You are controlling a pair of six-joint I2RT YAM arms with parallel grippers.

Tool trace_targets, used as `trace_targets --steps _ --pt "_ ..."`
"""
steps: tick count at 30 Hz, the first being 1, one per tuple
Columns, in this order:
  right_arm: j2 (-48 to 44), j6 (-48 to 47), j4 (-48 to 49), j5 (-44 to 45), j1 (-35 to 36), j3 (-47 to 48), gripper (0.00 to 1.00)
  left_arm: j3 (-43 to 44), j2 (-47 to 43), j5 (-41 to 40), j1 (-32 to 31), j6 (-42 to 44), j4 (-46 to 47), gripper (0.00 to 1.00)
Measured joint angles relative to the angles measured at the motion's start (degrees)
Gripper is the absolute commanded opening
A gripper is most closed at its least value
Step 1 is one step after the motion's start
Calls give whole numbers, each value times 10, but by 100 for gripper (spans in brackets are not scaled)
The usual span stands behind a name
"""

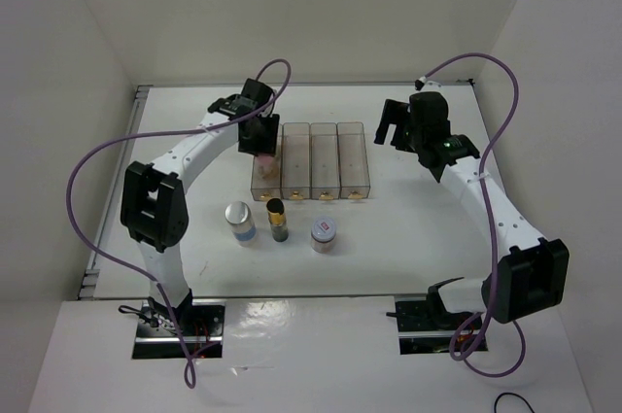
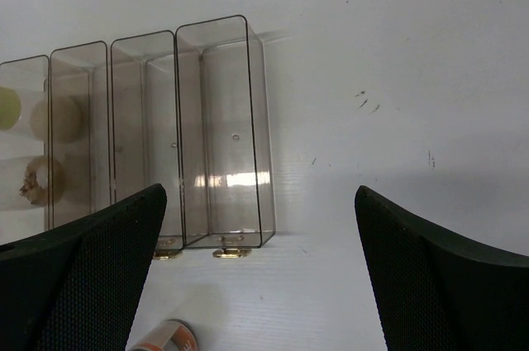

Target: Organize the condiment bottles

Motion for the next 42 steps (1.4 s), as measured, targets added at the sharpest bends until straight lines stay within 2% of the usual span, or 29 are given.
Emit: trace_targets --steps 3,7,11,20,24,29,33,37,42 --pt "1 -1 0 5 0 0 99 -2 2 -4 -1 0 5 61" --pt "1 -3 0 11 0 0 99 -5 11 -9 -3 2 9 72" --pt "1 -3 0 13 0 0 99 -10 18 -14 -3 0 10 76" --pt "1 -3 0 14 0 0 99 4 5 -19 -3 0 -17 92" --pt "1 -4 0 14 0 0 99 5 -64 -17 -3 0 -50 95" --pt "1 -4 -1 7 0 0 99 0 -210 -19 -3 -5 -89 96" --pt "1 -4 0 -2 0 0 99 -59 -315 -27 -3 -24 -127 96" --pt "0 -4 0 -12 3 0 99 -152 -358 -18 -3 -48 -160 96" --pt "-1 -4 0 -17 4 0 99 -234 -362 8 -3 -64 -168 97"
